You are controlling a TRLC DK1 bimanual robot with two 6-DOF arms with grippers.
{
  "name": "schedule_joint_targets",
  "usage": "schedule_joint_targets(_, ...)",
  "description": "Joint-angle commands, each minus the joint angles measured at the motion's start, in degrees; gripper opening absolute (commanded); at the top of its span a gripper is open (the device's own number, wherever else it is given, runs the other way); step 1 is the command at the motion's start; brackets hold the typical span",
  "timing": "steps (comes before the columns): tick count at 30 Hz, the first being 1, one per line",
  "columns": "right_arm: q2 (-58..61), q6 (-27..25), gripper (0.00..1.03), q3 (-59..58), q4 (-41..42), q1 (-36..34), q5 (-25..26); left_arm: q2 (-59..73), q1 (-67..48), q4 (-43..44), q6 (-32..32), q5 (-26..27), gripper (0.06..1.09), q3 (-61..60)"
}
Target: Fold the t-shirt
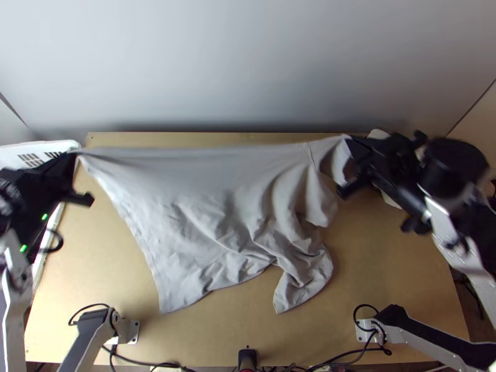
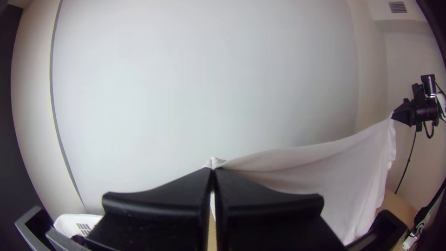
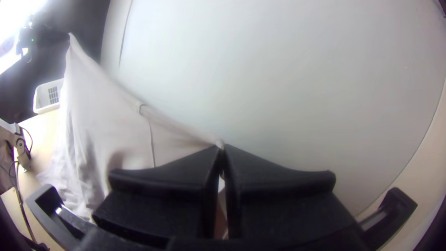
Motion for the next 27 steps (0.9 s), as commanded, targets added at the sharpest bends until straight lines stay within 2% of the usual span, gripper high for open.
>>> schedule_joint_targets(1, 10.6, 0.1, 0.03, 0.7, 6.9, -4.4, -3.4, 10.4, -6.7, 11.1, 0.2, -7.1, 0.09, -3.9)
schedule_joint_targets(10, 27.1, 1.7, 0.03, 6.6, 12.1, -7.8, -5.4, 28.3, -11.9, 25.9, 1.9, -13.1, 0.09, -4.4)
schedule_joint_targets(15, 36.1, 2.1, 0.03, 10.9, 14.8, -10.2, -5.5, 38.9, -11.8, 30.7, 3.4, -15.2, 0.09, -0.4)
schedule_joint_targets(27, 55.1, 1.7, 0.03, 25.0, 14.9, -11.7, -5.7, 61.3, -11.8, 37.1, 4.1, -20.8, 0.09, 12.3)
